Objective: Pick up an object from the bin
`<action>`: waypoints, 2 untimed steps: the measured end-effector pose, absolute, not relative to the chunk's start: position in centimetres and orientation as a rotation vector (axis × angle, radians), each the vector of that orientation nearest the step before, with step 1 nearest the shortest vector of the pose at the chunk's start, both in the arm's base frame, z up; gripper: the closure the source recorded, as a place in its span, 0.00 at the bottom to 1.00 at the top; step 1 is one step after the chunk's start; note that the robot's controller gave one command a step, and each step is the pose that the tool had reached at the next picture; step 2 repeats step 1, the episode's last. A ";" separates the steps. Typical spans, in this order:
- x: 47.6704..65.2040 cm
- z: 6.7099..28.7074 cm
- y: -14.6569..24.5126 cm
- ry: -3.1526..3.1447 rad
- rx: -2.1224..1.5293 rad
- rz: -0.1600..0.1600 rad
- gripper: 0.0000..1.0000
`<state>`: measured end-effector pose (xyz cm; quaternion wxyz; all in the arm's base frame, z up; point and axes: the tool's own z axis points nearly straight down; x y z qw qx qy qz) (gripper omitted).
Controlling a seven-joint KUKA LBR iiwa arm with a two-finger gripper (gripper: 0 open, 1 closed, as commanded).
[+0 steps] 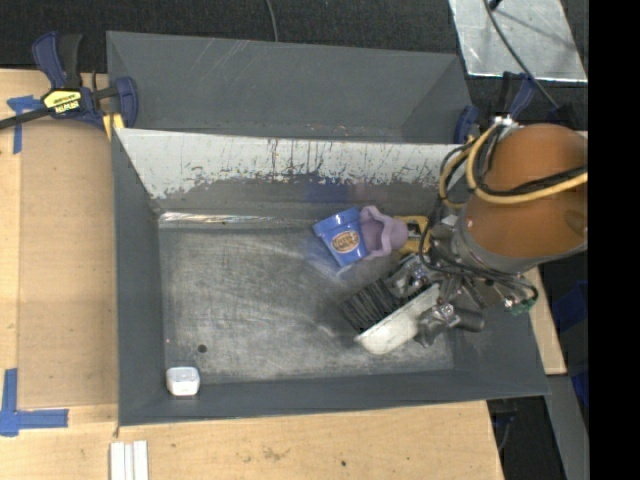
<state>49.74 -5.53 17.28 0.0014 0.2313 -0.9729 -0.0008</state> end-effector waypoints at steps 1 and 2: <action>50.0 21.3 -5.5 -3.065 0.723 0.004 1.00; 50.0 21.3 -5.5 -3.065 0.723 0.004 1.00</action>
Offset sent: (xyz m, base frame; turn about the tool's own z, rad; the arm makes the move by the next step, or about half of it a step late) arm -0.0028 0.0001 0.0731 0.0005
